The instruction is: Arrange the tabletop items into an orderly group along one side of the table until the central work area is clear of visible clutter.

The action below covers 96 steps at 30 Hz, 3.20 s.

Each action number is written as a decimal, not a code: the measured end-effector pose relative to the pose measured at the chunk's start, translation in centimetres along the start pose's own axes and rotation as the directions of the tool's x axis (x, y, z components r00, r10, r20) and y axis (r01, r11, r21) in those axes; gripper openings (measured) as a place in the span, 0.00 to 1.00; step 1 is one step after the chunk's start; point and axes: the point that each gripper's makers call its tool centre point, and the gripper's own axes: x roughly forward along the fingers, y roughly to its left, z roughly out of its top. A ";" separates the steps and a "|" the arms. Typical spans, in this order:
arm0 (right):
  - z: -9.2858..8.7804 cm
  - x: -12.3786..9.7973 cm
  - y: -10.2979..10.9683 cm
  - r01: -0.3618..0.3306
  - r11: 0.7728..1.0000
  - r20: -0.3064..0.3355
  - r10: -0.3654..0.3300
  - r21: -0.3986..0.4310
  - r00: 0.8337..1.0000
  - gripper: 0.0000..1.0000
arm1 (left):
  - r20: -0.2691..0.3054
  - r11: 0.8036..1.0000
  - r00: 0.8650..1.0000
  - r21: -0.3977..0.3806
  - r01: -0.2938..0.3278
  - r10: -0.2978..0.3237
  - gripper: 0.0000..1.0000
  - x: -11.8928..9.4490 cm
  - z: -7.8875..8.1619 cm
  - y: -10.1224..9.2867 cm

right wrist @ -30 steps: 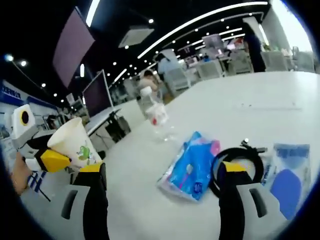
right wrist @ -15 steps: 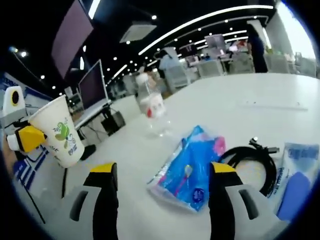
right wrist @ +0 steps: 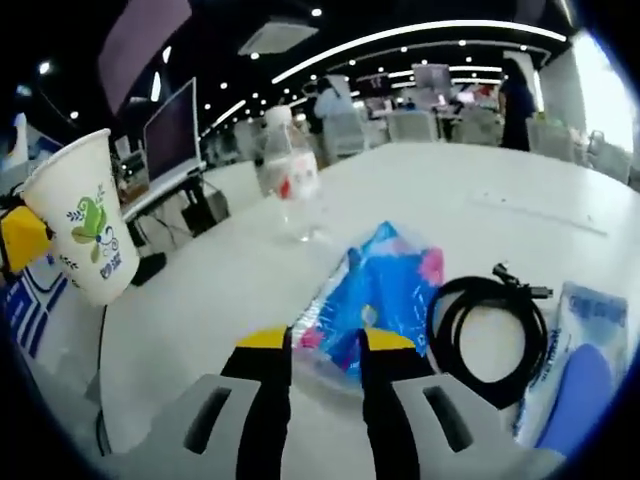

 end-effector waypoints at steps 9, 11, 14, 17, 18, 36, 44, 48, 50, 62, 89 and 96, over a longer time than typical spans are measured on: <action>-0.1 0.1 0.1 -0.004 0.999 -0.011 0.004 0.048 1.000 0.17 | 0.002 0.999 0.999 0.018 0.034 -0.034 0.41 0.4 0.1 -1.1; 0.1 0.1 0.1 -0.001 0.999 -0.009 0.001 0.047 1.000 0.14 | 0.006 0.999 0.999 0.025 0.035 -0.035 0.41 0.4 0.2 -1.2; 0.1 0.0 0.1 -0.003 0.998 -0.010 0.003 0.058 1.000 0.05 | 0.006 0.999 0.999 0.019 0.037 -0.037 0.41 0.4 0.2 -1.3; 0.3 0.0 0.0 0.014 1.000 -0.008 -0.014 0.028 1.000 0.02 | -0.005 0.997 0.998 -0.048 0.058 -0.058 0.41 0.6 -0.1 -1.6; 0.3 0.0 0.0 0.013 1.000 -0.008 -0.013 0.023 1.000 0.02 | -0.009 0.997 0.998 -0.055 0.059 -0.059 0.41 0.6 -0.3 -1.5; 2.9 -3.9 0.3 -0.016 1.000 0.022 0.017 -0.015 1.000 0.01 | 0.042 0.989 0.998 -0.139 0.053 -0.048 0.41 0.1 0.4 -1.3; 5.1 -7.0 -1.2 0.049 0.996 0.068 -0.044 -0.076 0.997 0.01 | 0.047 0.988 0.997 -0.143 0.061 -0.055 0.41 0.2 0.6 -1.6; 6.1 -8.9 -2.1 0.074 0.995 0.094 -0.067 -0.071 0.993 0.01 | 0.056 0.983 0.996 -0.164 0.077 -0.069 0.40 0.3 0.7 -1.8; 6.4 -9.8 -2.4 0.079 0.995 0.102 -0.072 -0.061 0.992 0.01 | 0.060 0.983 0.996 -0.165 0.076 -0.066 0.40 0.2 0.8 -1.7; 6.1 -15.9 -4.6 0.172 0.985 0.120 -0.169 -0.017 0.978 0.01 | 0.096 0.976 0.995 -0.212 0.059 -0.040 0.40 -0.4 1.3 -0.9; 2.6 -24.0 -12.0 0.475 0.880 0.026 -0.476 0.021 0.879 0.01 | 0.088 0.989 0.995 -0.131 0.063 -0.052 0.40 0.4 2.1 -0.8; 2.2 -24.5 -13.0 0.504 0.863 0.018 -0.505 0.037 0.863 0.01 | 0.078 0.991 0.995 -0.115 0.073 -0.064 0.40 2.1 3.2 -0.1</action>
